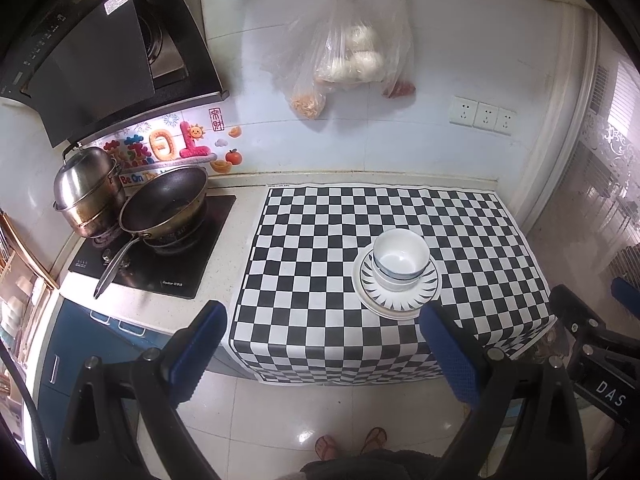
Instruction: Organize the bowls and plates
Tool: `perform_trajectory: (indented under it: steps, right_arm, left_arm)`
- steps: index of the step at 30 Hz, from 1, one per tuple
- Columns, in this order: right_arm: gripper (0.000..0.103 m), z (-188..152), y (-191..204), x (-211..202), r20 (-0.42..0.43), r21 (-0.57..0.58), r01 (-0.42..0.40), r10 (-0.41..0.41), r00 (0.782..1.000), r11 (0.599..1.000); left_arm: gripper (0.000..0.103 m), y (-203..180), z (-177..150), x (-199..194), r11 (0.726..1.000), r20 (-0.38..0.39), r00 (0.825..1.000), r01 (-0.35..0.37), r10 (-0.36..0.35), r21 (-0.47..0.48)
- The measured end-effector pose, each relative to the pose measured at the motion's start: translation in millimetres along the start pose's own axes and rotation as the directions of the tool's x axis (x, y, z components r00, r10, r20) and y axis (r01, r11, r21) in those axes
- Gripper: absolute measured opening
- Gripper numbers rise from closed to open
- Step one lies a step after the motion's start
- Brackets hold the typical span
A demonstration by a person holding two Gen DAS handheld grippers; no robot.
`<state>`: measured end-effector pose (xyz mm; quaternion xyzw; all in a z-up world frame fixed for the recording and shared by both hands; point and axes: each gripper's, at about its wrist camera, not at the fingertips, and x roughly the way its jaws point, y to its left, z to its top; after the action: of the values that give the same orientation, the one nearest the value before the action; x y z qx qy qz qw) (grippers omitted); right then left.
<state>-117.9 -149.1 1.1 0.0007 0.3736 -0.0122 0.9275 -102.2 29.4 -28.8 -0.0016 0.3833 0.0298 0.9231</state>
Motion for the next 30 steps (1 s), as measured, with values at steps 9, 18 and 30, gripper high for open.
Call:
perform_trajectory:
  steps: [9, 18, 30]
  right_arm:
    - [0.103, 0.8, 3.5, 2.5, -0.005, -0.002, 0.002, -0.002, 1.000, 1.000]
    - [0.103, 1.9, 4.4, 3.5, -0.006, -0.003, 0.000, 0.000, 1.000, 1.000]
    - [0.103, 3.3, 7.3, 8.0, -0.013, -0.007, -0.001, 0.001, 1.000, 1.000]
  left_arm:
    - [0.099, 5.4, 1.6, 3.7, 1.000, -0.001, 1.000, -0.003, 0.003, 0.001]
    - [0.099, 6.3, 1.4, 4.2, 1.000, -0.005, 1.000, -0.002, 0.001, -0.002]
    - [0.099, 13.7, 1.3, 13.1, 1.000, -0.012, 1.000, 0.014, -0.013, 0.006]
